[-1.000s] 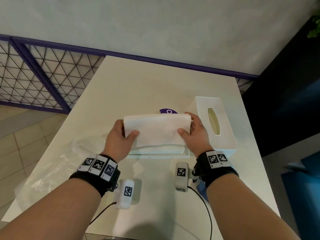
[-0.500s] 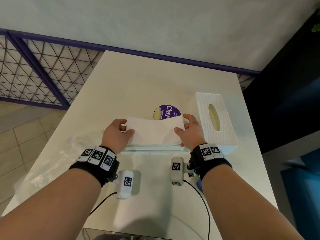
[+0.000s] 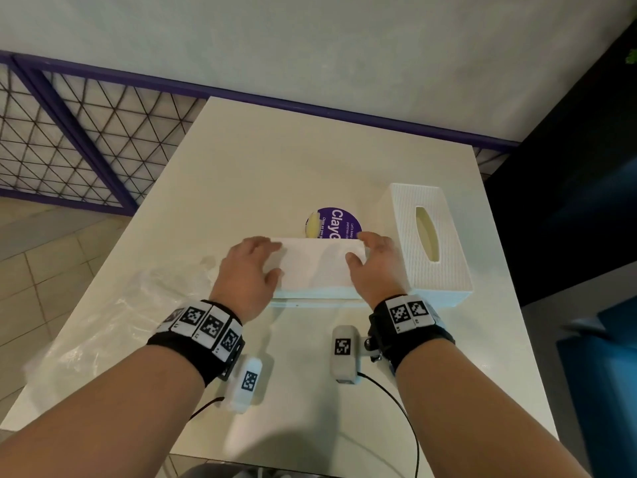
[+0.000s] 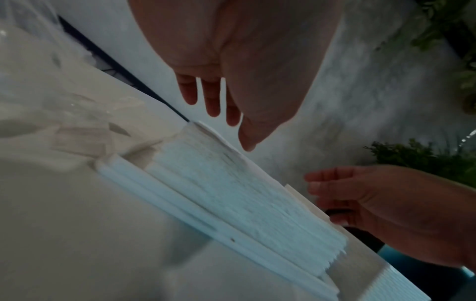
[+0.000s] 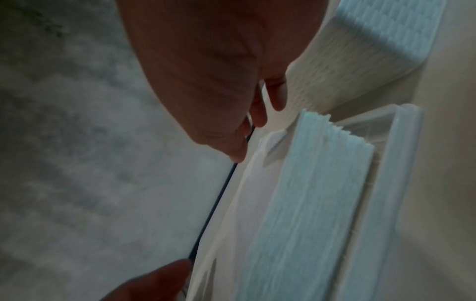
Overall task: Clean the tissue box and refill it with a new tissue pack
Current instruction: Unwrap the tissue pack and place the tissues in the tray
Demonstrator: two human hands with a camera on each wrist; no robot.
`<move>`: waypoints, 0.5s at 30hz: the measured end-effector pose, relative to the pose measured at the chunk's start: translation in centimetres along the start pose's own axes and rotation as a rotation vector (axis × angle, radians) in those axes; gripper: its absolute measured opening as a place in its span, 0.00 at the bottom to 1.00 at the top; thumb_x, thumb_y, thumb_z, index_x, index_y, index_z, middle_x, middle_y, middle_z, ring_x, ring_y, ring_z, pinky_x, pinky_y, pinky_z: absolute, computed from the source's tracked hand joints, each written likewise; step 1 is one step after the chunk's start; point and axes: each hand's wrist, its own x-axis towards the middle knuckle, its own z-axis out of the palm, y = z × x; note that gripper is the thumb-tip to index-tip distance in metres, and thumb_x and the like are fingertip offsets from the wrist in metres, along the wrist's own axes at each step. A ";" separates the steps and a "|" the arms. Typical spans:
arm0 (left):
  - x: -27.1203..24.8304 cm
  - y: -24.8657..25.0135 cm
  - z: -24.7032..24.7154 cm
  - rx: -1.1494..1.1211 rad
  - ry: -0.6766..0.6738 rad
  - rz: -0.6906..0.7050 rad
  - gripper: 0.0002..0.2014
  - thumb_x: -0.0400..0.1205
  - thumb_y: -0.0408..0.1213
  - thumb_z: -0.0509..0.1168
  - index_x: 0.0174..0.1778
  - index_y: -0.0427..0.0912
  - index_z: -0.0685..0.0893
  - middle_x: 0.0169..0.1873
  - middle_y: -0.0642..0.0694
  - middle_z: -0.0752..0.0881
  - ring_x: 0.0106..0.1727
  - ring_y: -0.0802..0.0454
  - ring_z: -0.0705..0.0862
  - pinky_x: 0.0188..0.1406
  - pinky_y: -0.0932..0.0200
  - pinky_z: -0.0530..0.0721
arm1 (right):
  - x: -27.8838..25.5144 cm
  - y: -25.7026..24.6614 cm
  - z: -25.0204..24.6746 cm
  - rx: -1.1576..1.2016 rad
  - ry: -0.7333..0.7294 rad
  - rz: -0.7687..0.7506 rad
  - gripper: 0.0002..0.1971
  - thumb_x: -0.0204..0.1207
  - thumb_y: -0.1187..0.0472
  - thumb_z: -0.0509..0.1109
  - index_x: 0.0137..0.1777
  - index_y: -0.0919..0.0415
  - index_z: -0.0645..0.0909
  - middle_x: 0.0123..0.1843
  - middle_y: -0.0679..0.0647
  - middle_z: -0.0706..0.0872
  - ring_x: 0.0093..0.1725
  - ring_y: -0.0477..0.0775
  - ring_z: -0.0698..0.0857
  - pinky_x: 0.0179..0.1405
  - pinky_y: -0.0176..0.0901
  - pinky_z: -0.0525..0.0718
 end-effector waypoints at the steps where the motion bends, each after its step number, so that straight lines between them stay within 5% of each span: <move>1: -0.2 0.3 0.2 0.065 -0.053 0.025 0.20 0.80 0.40 0.66 0.70 0.49 0.79 0.69 0.46 0.77 0.69 0.42 0.74 0.69 0.47 0.69 | -0.3 -0.2 0.2 -0.030 -0.007 -0.050 0.20 0.78 0.56 0.67 0.70 0.51 0.76 0.69 0.51 0.76 0.67 0.54 0.76 0.69 0.49 0.77; 10: -1.1 -0.3 -0.5 0.150 -0.329 0.019 0.21 0.85 0.44 0.57 0.76 0.56 0.72 0.78 0.53 0.69 0.79 0.50 0.66 0.76 0.43 0.64 | -0.5 -0.5 -0.4 -0.225 -0.284 -0.113 0.19 0.82 0.58 0.60 0.72 0.55 0.76 0.74 0.53 0.74 0.71 0.55 0.75 0.73 0.43 0.70; 12: -2.0 -0.7 -2.0 0.075 -0.322 0.019 0.22 0.85 0.44 0.59 0.77 0.55 0.71 0.79 0.54 0.68 0.78 0.53 0.67 0.75 0.52 0.67 | 0.4 -0.5 -2.2 -0.133 -0.208 -0.069 0.18 0.82 0.59 0.61 0.71 0.53 0.77 0.74 0.53 0.75 0.68 0.54 0.79 0.67 0.39 0.73; 15: -5.2 -1.6 -5.9 -0.093 -0.305 -0.042 0.16 0.83 0.45 0.64 0.68 0.59 0.78 0.67 0.60 0.78 0.62 0.67 0.80 0.56 0.72 0.74 | 2.6 0.8 -4.7 -0.101 -0.003 0.073 0.20 0.79 0.59 0.65 0.71 0.53 0.75 0.74 0.53 0.76 0.71 0.57 0.77 0.72 0.44 0.73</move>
